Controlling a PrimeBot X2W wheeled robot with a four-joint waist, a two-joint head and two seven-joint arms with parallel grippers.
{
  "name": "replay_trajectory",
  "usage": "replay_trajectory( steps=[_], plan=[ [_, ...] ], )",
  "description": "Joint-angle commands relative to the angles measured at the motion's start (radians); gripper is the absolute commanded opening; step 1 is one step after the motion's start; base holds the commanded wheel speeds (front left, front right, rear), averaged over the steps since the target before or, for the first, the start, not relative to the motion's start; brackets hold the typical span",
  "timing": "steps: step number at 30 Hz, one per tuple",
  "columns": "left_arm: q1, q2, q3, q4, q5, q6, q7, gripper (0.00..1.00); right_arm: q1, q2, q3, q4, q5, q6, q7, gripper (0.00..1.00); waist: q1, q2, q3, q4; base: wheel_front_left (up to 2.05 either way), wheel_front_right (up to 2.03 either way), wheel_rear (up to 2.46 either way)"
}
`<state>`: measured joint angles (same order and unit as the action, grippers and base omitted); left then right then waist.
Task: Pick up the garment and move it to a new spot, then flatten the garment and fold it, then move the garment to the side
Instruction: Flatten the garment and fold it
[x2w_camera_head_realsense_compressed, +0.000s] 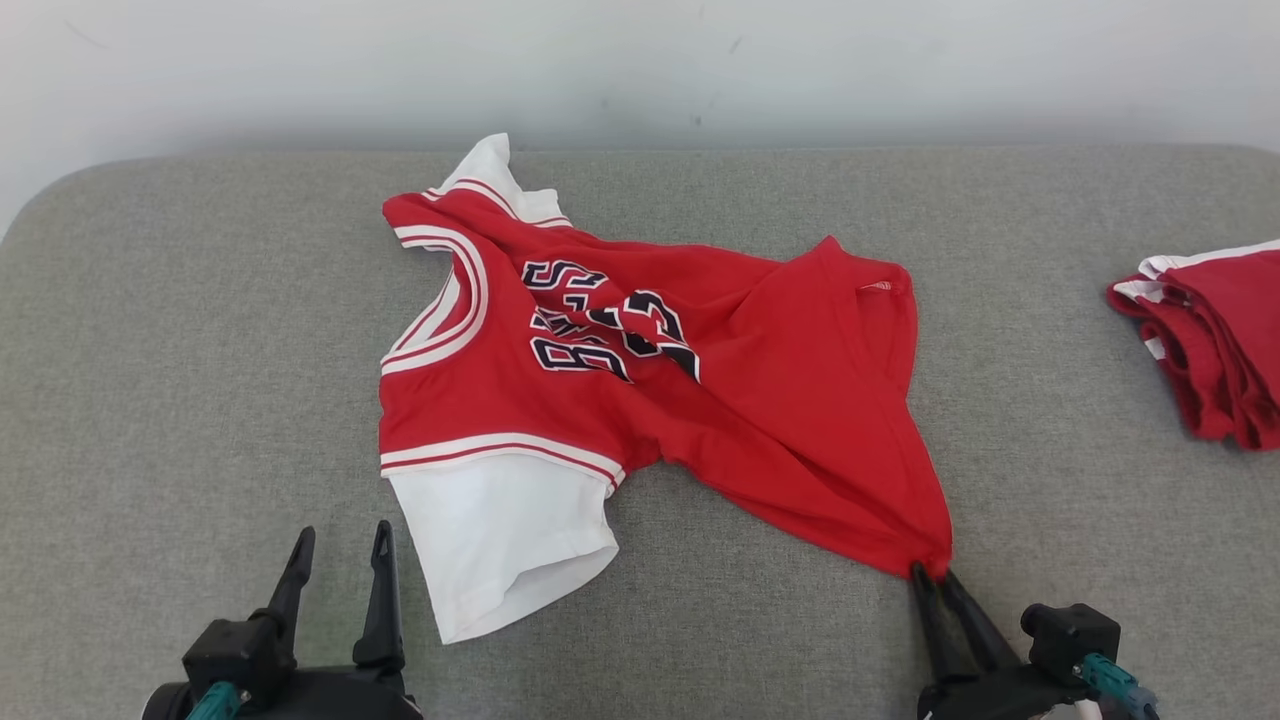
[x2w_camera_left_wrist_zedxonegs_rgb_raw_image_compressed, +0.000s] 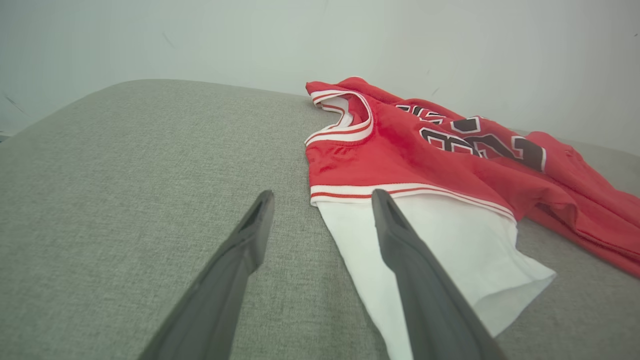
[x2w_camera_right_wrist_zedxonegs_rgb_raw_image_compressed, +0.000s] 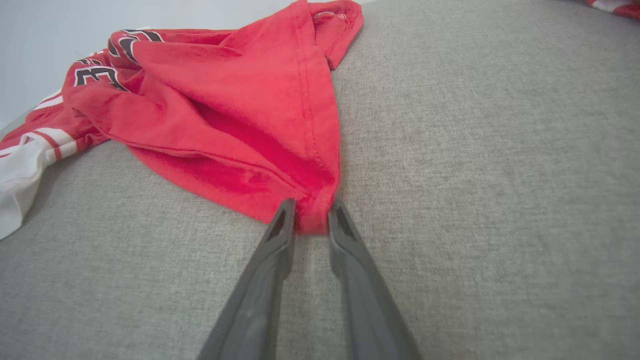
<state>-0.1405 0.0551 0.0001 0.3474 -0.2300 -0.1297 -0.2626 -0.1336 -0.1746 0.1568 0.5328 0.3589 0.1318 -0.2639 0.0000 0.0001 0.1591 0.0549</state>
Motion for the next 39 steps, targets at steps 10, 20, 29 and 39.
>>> replay_trajectory(
  steps=[10, 20, 29, 39],
  plan=[
    [0.026, -0.003, -0.063, 0.038, -0.02, 0.0, -0.003, 1.0, 0.041, -0.067, 0.005, -0.128, -0.017, -0.003, 0.0, 0.0, 0.0, -0.0001, -0.026, -0.024, 0.0, 0.0, 0.0],
    [0.073, -0.004, -0.122, 0.111, -0.066, 0.0, -0.003, 1.0, 0.13, -0.282, 0.121, -0.237, 0.066, -0.003, 0.0, 0.0, 0.0, -0.0001, -0.09, -0.054, 0.0, 0.0, 0.0],
    [0.107, -0.001, -0.098, 0.14, -0.047, 0.0, -0.003, 1.0, 0.145, -0.259, 0.097, -0.123, 0.088, -0.003, 0.0, 1.0, 0.0, -0.0001, -0.13, -0.049, 0.0, 0.0, 0.0],
    [0.138, -0.001, 0.028, 0.05, 0.05, 0.003, -0.003, 1.0, 0.115, -0.059, -0.107, -0.279, -0.166, -0.003, 0.0, 1.0, 0.0, -0.0001, -0.149, -0.042, 0.0, 0.0, 0.0]
  ],
)
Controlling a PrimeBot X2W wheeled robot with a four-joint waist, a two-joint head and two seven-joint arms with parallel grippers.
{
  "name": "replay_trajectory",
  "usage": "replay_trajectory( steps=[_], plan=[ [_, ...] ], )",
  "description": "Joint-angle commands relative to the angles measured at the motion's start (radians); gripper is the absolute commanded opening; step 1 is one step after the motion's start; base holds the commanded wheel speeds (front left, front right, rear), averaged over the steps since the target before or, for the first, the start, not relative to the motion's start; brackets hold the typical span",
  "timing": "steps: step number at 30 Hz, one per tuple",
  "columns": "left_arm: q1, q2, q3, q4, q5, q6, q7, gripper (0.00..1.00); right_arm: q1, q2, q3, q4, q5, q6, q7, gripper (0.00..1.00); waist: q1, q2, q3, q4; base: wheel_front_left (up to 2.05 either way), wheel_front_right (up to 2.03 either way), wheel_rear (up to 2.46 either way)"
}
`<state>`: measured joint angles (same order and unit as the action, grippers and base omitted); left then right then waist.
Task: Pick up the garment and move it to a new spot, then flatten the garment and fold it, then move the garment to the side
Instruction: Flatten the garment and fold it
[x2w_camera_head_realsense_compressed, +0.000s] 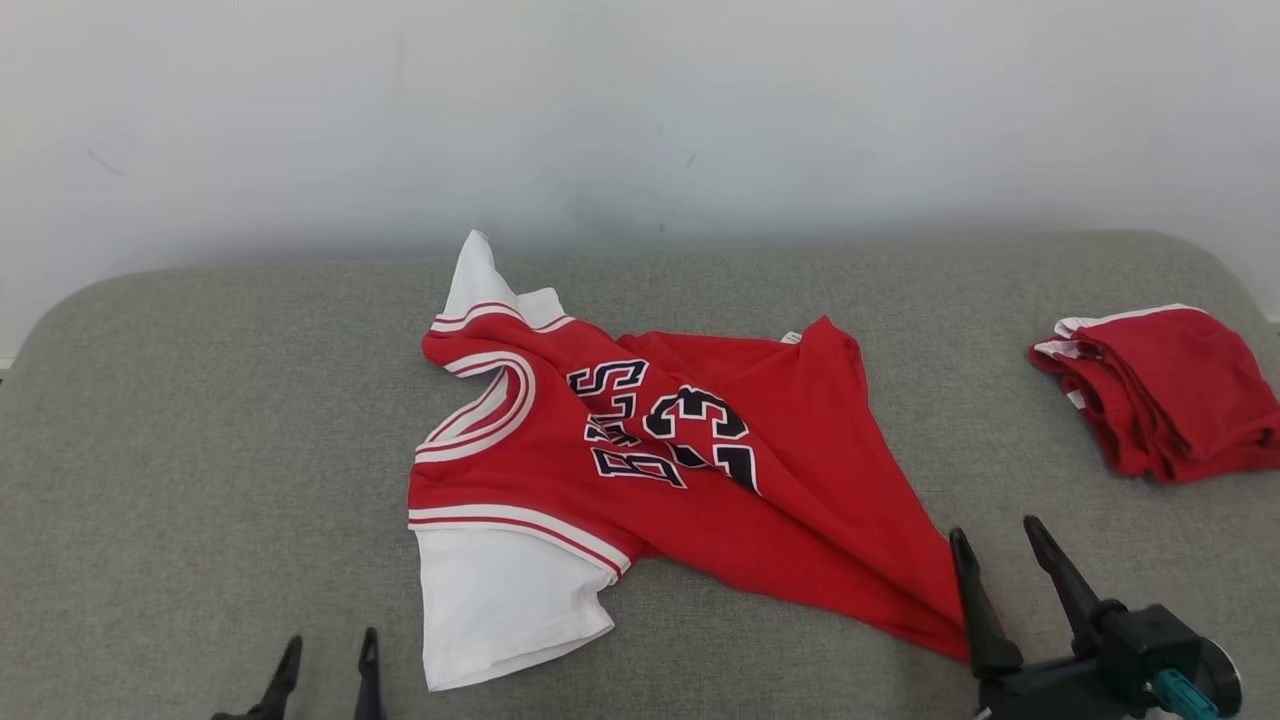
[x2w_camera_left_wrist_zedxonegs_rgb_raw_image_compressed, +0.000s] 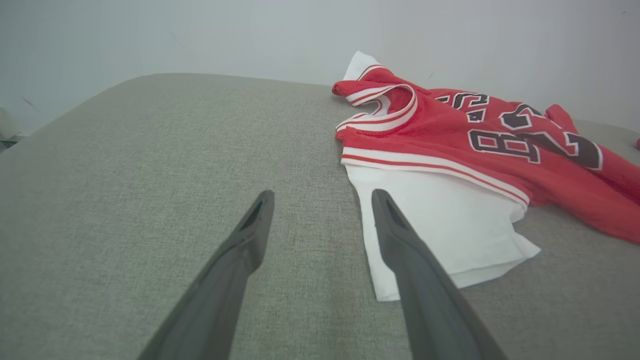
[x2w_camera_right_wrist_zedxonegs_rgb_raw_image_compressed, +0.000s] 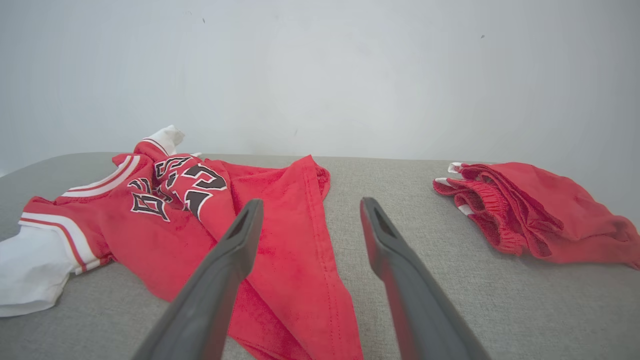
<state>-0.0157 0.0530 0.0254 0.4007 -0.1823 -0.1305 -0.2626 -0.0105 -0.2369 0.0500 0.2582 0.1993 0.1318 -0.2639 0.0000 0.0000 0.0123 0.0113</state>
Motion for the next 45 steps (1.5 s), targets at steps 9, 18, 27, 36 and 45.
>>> replay_trajectory(
  steps=[9, 18, 27, 36, 45],
  plan=[
    [0.049, -0.002, 0.064, -0.107, 0.064, 0.003, -0.003, 1.0, -0.005, 0.107, -0.032, -0.04, -0.086, -0.003, 0.0, 1.0, 0.0, 0.0, -0.033, 0.014, 0.0, 0.0, 0.0],
    [0.105, -0.003, 0.067, -0.155, 0.053, 0.006, -0.003, 1.0, 0.042, 0.137, -0.042, -0.024, -0.107, -0.003, 0.0, 1.0, 0.0, 0.0, -0.056, 0.006, 0.0, 0.0, 0.0],
    [0.118, -0.003, 0.052, -0.172, 0.045, 0.017, -0.003, 1.0, 0.041, 0.136, -0.037, -0.011, -0.107, -0.003, 0.0, 1.0, 0.0, 0.0, -0.053, 0.0, 0.0, 0.0, 0.0],
    [0.125, -0.003, 0.068, -0.158, 0.057, 0.023, -0.003, 1.0, 0.056, 0.147, -0.056, 0.009, -0.103, -0.003, 0.0, 1.0, 0.0, 0.0, -0.061, -0.011, 0.0, 0.0, 0.0],
    [0.14, -0.003, 0.079, -0.149, 0.057, 0.033, -0.003, 1.0, 0.077, 0.155, -0.071, 0.022, -0.111, -0.003, 0.0, 1.0, 0.0, 0.0, -0.077, -0.02, 0.0, 0.0, 0.0]
  ],
)
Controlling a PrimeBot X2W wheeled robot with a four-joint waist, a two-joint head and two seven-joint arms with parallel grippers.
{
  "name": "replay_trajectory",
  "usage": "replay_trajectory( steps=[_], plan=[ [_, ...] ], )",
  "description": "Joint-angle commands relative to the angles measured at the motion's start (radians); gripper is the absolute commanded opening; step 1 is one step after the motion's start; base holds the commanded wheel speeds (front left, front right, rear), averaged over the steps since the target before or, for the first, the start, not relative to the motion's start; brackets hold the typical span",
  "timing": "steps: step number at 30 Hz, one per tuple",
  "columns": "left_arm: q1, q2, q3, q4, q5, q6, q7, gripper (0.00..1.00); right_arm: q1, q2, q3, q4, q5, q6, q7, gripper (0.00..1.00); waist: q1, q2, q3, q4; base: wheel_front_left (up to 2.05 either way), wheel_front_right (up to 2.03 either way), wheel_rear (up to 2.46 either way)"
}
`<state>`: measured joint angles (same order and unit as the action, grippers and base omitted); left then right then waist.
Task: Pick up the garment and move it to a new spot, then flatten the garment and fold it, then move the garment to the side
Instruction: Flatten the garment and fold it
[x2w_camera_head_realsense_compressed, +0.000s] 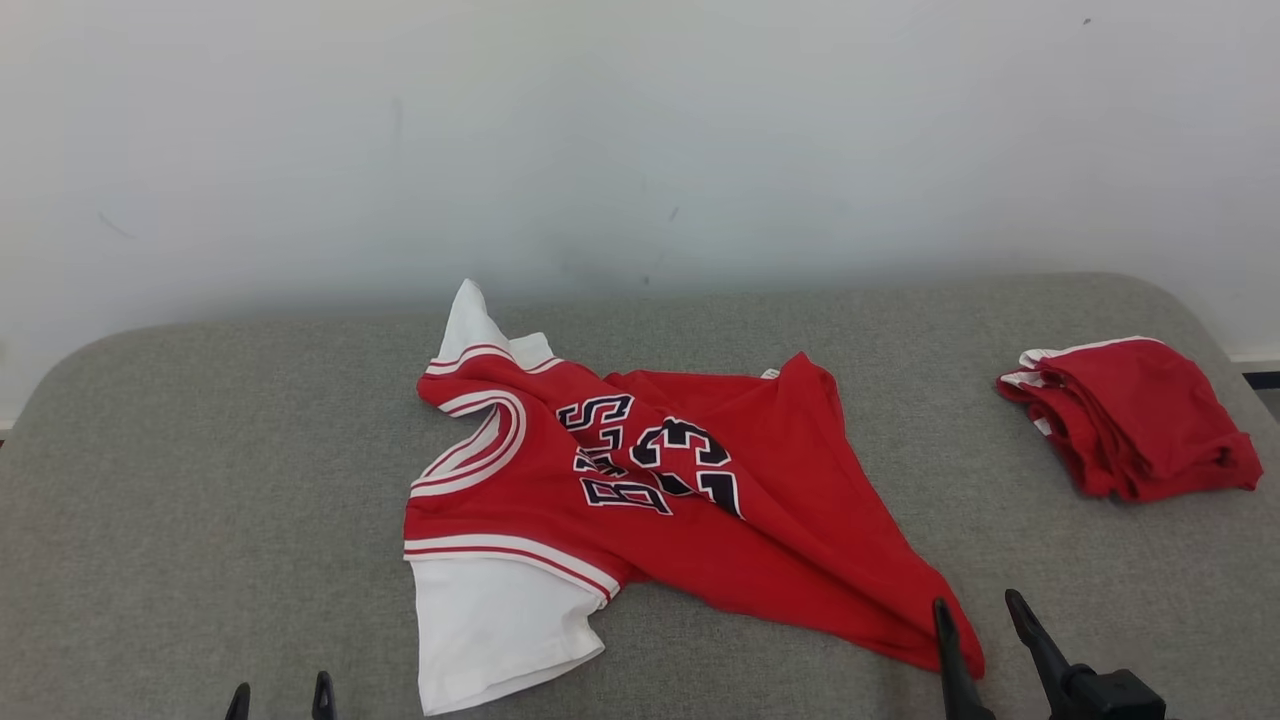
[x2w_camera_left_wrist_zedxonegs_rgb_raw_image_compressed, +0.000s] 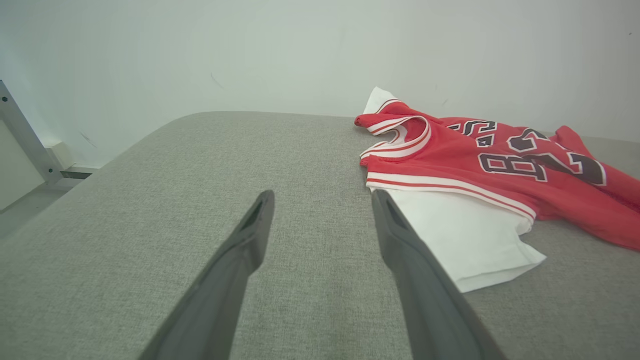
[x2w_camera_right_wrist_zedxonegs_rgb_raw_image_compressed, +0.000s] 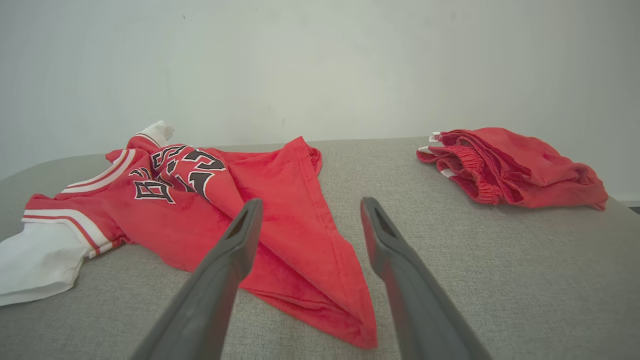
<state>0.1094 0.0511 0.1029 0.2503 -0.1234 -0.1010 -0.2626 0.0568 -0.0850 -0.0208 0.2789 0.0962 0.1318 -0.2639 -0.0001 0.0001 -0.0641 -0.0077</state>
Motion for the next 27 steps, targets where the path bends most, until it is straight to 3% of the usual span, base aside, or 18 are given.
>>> replay_trajectory(
  steps=[1, 9, 11, 16, 27],
  plan=[
    [0.015, -0.001, 0.003, 0.002, -0.003, 0.003, -0.003, 1.0, 0.01, 0.003, -0.001, 0.002, -0.008, -0.003, 0.0, 1.0, 0.0001, -0.0001, -0.001, -0.002, 0.0, 0.0, 0.0],
    [-0.011, -0.001, -0.025, 0.036, -0.04, -0.012, -0.003, 1.0, -0.005, -0.015, 0.007, 0.014, -0.008, -0.003, 0.0, 1.0, 0.0001, -0.0001, 0.028, 0.0, 0.0, 0.0, 0.0],
    [-0.034, -0.002, -0.079, 0.068, -0.096, -0.023, -0.003, 1.0, -0.01, -0.025, 0.016, 0.033, -0.009, -0.003, 0.0, 1.0, 0.0001, -0.0001, 0.058, -0.002, 0.0, 0.0, 0.0],
    [-0.086, 0.001, -0.146, 0.097, -0.117, -0.029, -0.003, 1.0, -0.027, -0.056, 0.021, 0.032, -0.016, -0.003, 0.0, 1.0, 0.0001, -0.0001, 0.14, -0.006, 0.0, 0.0, 0.0],
    [-0.157, 0.001, -0.178, 0.125, -0.141, -0.021, -0.003, 1.0, -0.059, -0.073, -0.016, 0.003, -0.016, -0.003, 0.0, 1.0, 0.0001, -0.0001, 0.241, -0.036, 0.0, 0.0, 0.0]
  ],
)
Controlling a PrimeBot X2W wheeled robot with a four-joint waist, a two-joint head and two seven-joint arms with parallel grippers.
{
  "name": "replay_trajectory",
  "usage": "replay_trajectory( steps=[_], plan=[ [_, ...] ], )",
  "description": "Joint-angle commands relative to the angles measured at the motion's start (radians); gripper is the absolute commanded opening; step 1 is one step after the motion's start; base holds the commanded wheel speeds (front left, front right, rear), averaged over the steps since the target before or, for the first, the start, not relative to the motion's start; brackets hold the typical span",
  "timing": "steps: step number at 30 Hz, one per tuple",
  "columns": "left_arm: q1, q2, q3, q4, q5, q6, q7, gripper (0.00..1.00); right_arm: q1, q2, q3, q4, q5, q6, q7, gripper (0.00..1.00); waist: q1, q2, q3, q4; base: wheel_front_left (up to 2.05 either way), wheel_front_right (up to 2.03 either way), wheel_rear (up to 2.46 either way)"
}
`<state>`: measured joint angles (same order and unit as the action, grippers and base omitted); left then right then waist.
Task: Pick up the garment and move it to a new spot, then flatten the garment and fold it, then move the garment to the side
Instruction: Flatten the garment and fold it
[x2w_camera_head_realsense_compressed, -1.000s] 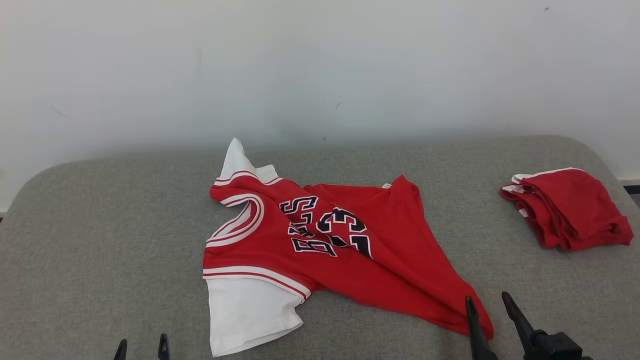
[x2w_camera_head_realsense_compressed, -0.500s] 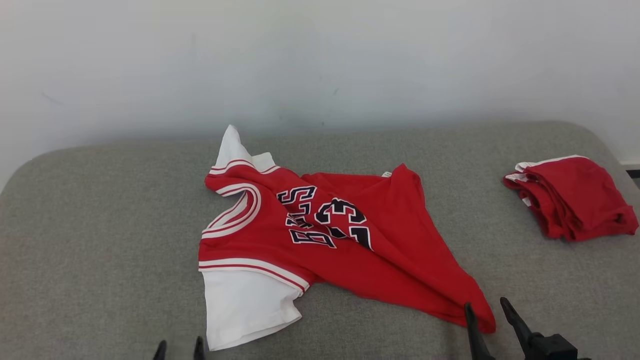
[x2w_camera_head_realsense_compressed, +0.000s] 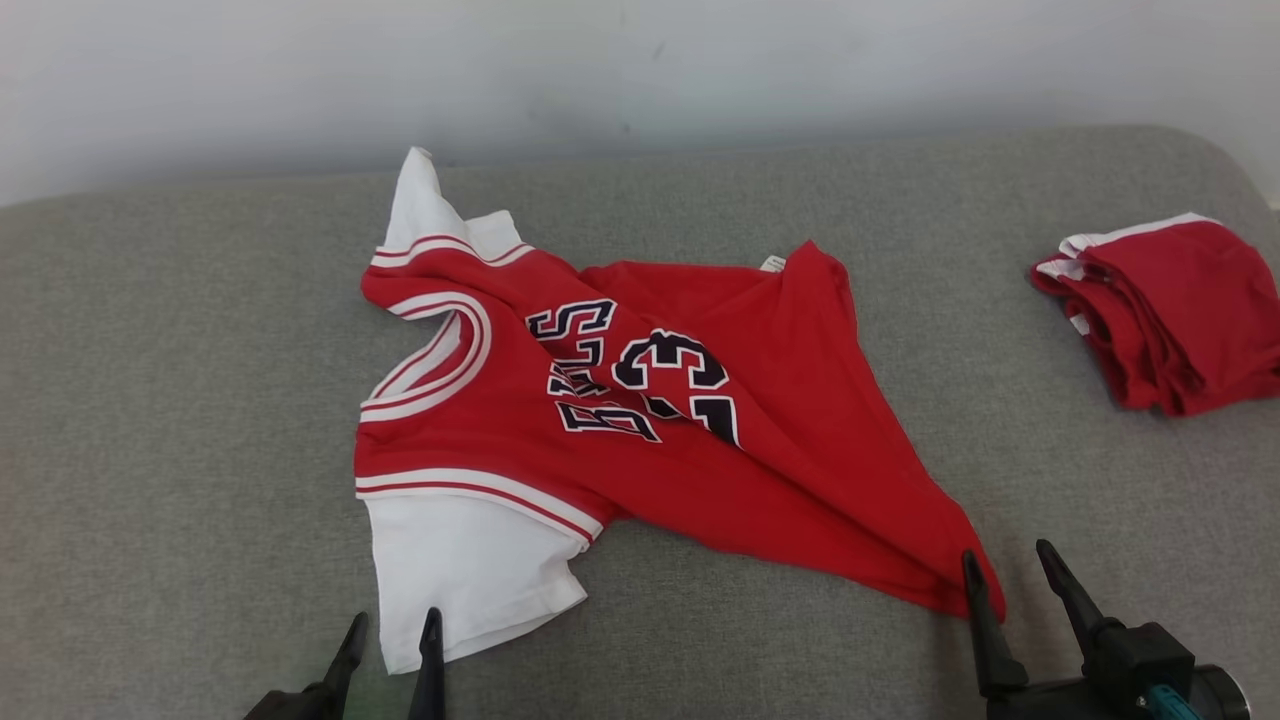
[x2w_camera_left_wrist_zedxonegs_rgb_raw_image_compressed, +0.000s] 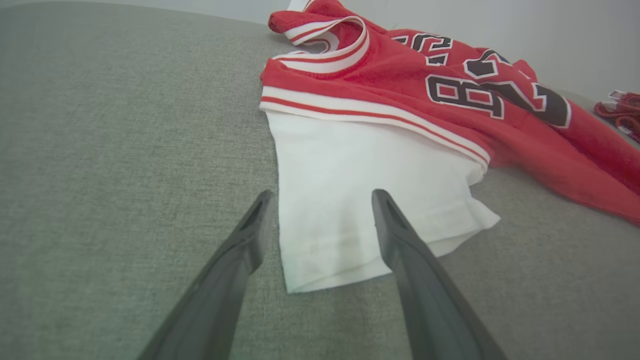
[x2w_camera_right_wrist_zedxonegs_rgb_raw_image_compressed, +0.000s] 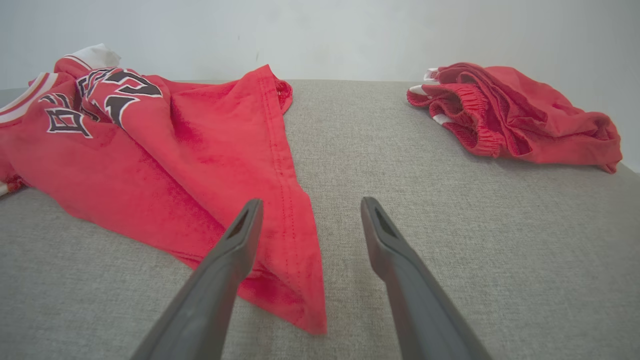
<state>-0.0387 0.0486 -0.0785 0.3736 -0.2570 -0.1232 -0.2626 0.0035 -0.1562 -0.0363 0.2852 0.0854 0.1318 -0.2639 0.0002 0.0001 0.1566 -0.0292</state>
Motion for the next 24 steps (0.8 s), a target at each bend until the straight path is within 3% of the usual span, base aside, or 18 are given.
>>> replay_trajectory(
  steps=[1, 11, 12, 13, 14, 24],
  plan=[
    [-0.012, 0.003, 0.003, 0.013, -0.007, 0.001, -0.003, 1.0, -0.007, -0.003, -0.002, -0.004, -0.005, -0.003, 0.0, 1.0, -0.0002, -0.0001, 0.024, -0.017, 0.0, 0.0, 0.0],
    [-0.048, 0.002, -0.003, 0.153, -0.028, 0.022, 0.002, 0.99, -0.02, 0.001, -0.011, -0.024, -0.007, -0.003, 0.0, 1.0, -0.0002, -0.0001, 0.037, -0.04, 0.0, 0.0, 0.0],
    [-0.052, 0.002, -0.004, 0.154, -0.029, 0.019, 0.002, 0.28, -0.019, 0.002, -0.01, -0.023, -0.007, -0.003, 0.0, 1.0, -0.0002, -0.0001, 0.035, -0.04, 0.0, 0.0, 0.0],
    [-0.052, 0.002, -0.004, 0.154, -0.029, 0.019, 0.002, 0.28, -0.019, 0.002, -0.01, -0.023, -0.007, -0.003, 0.0, 1.0, -0.0002, -0.0001, 0.035, -0.04, 0.0, 0.0, 0.0],
    [-0.055, 0.001, -0.005, 0.155, -0.034, 0.015, 0.002, 0.0, -0.015, 0.001, -0.008, -0.022, -0.006, -0.003, 0.0, 1.0, -0.0002, -0.0001, 0.033, -0.039, 0.0, 0.0, 0.0],
    [0.001, 0.004, 0.136, 0.003, 0.026, 0.034, -0.003, 0.0, 0.035, -0.021, 0.074, 0.022, 0.055, -0.003, 0.0, 1.0, -0.0002, -0.0001, -0.014, -0.009, 0.0, 0.0, 0.0]
  ],
)
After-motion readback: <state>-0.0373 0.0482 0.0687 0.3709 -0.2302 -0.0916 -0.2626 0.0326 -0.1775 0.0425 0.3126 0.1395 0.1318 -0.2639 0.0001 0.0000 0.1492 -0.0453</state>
